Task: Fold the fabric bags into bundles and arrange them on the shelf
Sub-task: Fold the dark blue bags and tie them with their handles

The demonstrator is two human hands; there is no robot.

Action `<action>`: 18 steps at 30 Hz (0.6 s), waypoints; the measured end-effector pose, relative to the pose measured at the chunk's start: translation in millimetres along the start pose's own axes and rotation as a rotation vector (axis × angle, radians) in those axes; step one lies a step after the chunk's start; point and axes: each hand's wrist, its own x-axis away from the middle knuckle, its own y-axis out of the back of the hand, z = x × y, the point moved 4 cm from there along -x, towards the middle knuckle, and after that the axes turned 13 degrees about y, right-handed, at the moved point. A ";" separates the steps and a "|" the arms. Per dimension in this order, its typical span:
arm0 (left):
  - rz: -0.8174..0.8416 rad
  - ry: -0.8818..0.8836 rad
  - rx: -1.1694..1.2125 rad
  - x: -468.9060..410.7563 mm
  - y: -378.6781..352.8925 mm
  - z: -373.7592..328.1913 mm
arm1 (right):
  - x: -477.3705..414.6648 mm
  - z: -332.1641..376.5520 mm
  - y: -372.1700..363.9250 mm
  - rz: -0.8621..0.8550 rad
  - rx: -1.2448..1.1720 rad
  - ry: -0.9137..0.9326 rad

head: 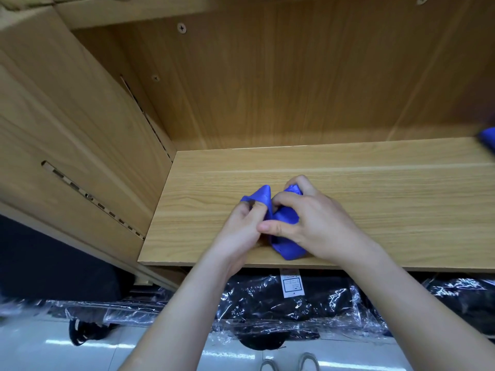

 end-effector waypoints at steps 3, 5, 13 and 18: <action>0.032 0.049 -0.061 7.4 -4.9 -2.1 | -1.1 -4.7 -1.9 0.010 0.080 -0.034; 0.043 0.023 -0.099 10.2 -10.0 -5.0 | -4.7 -8.1 -5.5 -0.011 0.085 -0.036; 0.059 -0.311 -1.291 26.5 11.4 -8.2 | -10.6 -55.5 -6.0 0.122 -0.798 -0.019; -0.143 -1.284 -2.075 61.6 -4.4 -20.0 | -8.6 -65.8 1.1 0.352 -0.922 -0.037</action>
